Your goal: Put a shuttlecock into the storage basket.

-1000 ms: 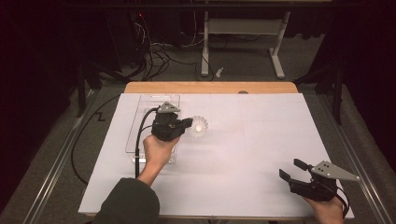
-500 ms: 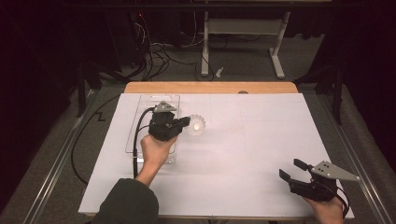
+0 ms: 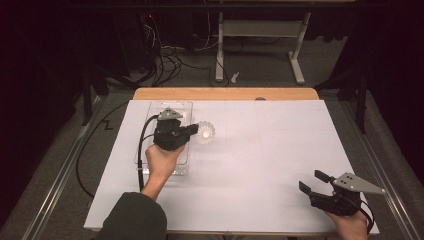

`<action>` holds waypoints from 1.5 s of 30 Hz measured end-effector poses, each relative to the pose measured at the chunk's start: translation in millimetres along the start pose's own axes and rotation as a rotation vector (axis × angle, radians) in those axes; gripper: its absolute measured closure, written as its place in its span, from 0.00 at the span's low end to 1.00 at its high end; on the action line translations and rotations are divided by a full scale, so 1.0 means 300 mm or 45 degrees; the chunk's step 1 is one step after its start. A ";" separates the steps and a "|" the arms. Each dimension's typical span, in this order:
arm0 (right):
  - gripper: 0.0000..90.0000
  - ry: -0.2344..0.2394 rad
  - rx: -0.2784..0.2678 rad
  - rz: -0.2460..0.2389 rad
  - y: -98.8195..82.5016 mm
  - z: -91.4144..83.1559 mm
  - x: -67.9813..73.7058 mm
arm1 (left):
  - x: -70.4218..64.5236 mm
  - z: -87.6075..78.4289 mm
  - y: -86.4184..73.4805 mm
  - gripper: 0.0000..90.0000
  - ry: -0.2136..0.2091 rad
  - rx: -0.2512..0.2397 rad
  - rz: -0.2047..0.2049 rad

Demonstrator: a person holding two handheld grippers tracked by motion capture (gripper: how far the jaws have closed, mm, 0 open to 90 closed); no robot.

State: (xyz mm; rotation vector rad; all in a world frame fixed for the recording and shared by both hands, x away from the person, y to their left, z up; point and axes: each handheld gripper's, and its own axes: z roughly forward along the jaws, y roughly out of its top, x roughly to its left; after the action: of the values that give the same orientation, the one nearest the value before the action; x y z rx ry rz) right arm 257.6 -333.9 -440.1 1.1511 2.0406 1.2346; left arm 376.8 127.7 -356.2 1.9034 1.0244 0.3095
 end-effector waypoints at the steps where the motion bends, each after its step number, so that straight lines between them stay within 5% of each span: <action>1: 0.34 0.000 0.000 -0.001 0.000 0.000 0.000 | 0.002 -0.002 0.000 1.00 0.003 0.000 -0.002; 45: 0.34 0.004 0.007 -0.005 0.000 0.003 0.002 | 0.117 -0.139 -0.029 1.00 0.138 -0.053 -0.069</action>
State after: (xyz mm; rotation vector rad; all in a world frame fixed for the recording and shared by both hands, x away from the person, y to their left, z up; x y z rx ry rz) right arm 258.2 -333.0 -440.4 1.1476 2.0487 1.2301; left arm 370.0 181.7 -347.3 1.8349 1.1311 0.4035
